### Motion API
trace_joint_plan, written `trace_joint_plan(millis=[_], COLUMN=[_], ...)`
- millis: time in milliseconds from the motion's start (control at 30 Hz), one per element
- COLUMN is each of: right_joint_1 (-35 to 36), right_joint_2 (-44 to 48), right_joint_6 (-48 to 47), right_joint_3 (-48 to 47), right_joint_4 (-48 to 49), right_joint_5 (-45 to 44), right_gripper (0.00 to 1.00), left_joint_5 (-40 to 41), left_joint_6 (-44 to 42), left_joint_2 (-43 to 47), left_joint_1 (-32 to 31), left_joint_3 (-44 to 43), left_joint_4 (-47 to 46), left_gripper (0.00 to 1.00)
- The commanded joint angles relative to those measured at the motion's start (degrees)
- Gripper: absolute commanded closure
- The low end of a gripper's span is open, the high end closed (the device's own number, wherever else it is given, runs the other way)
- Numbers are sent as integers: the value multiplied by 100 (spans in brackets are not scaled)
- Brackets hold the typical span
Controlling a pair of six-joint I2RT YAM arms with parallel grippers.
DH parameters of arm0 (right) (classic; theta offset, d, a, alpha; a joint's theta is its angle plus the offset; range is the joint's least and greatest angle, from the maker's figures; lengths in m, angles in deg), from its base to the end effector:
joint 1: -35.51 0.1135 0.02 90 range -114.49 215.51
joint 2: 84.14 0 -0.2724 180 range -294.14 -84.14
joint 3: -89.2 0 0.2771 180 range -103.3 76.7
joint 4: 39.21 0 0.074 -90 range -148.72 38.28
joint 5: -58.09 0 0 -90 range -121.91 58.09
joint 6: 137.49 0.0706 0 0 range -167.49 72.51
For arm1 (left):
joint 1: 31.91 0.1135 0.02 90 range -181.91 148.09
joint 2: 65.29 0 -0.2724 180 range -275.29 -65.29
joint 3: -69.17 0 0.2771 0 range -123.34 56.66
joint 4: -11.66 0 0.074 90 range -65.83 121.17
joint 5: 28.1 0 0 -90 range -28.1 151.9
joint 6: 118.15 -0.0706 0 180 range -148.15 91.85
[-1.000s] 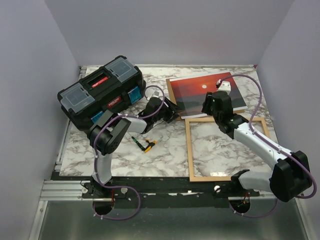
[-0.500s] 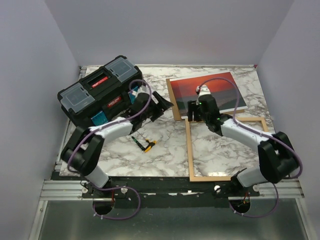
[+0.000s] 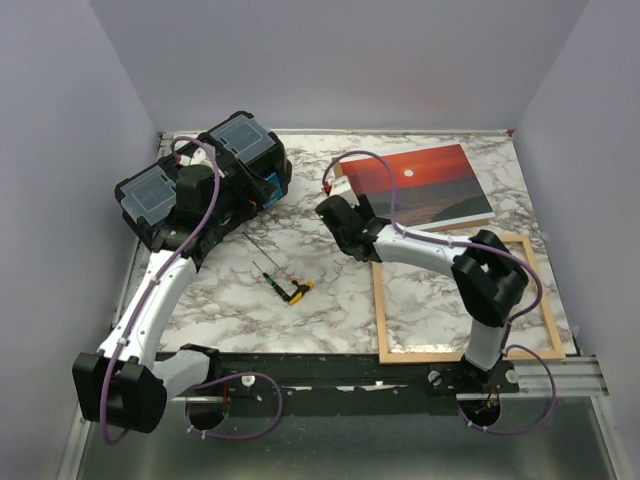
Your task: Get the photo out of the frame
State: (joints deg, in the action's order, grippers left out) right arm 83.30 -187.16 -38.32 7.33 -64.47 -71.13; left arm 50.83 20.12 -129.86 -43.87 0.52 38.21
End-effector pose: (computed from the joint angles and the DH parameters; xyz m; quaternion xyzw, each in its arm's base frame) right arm 0.3210 0.2874 0.1857 -0.1716 0.8667 -0.1071 0.4560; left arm 0.3023 -0.0779 0.3245 -0.2069 0.8030 -0.3469 0.4383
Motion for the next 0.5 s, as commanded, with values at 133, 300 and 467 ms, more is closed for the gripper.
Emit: trace_joint_plan(millis=[133,300,467], right_joint_1=[280,288,284], right_joint_2=[-1109,-1368,-1554], right_joint_6=[-349,-685,-745], right_joint_3=[-904,-994,-1140], right_joint_4=[-845,-715,-737], right_joint_5=[-1608,-1648,-1629], right_gripper=[40,45,48], left_joint_5=[-700,-832,-930], left_joint_6=[-547,-473,-399], left_joint_2=[516,561,565], left_joint_1=[478,553,624], left_joint_3=[176,386,487], left_joint_4=[466,308,199], left_gripper=[10,10,10])
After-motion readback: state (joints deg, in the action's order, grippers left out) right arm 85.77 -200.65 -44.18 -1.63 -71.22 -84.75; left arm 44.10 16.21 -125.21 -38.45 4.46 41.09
